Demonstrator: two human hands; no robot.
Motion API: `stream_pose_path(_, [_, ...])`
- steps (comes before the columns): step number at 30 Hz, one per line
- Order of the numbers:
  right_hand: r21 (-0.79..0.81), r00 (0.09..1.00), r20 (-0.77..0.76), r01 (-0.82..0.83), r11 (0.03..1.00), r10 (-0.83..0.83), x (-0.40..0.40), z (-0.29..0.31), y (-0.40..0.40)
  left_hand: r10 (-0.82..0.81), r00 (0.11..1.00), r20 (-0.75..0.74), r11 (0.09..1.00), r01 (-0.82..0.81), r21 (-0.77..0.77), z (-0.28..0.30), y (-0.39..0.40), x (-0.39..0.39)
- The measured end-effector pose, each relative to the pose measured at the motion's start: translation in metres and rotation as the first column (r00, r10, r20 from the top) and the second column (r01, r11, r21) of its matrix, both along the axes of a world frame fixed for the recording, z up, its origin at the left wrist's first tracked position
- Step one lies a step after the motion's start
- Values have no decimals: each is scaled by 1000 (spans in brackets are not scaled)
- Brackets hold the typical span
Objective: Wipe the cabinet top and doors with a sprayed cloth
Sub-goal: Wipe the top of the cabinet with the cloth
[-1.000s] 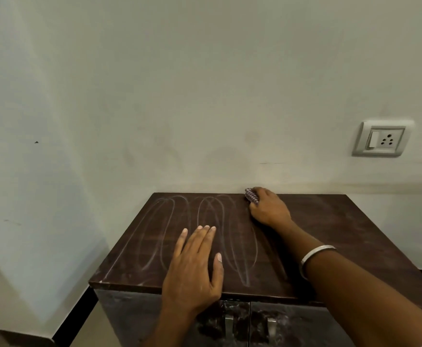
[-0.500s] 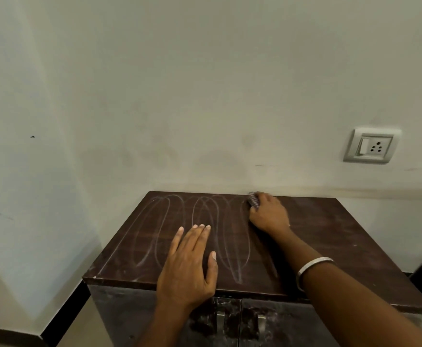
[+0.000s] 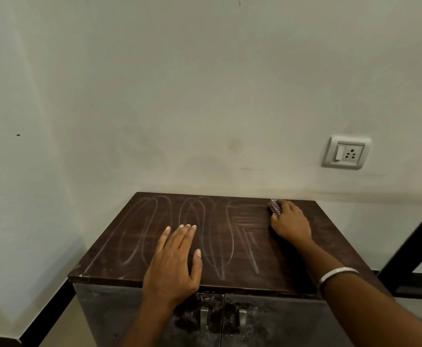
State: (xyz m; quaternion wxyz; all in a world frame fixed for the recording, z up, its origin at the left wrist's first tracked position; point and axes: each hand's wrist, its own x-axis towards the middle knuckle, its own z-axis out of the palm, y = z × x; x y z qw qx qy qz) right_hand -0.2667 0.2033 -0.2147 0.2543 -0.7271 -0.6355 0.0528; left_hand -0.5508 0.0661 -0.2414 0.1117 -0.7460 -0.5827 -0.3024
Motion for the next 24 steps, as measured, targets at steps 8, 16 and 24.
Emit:
stream_pose_path(8, [47,984,21,-180,983,179,-78,-6,-32,-4,1000,1,1000,4,-9,2,-2,0])
stream_pose_path(16, [51,972,4,-234,971,234,-67,-5,-47,0,1000,5,1000,0,-22,3,-2,-1])
stream_pose_path(24, [37,999,-4,-47,998,47,-16,-3,-56,12,1000,-2,1000,-12,-21,2,-2,0])
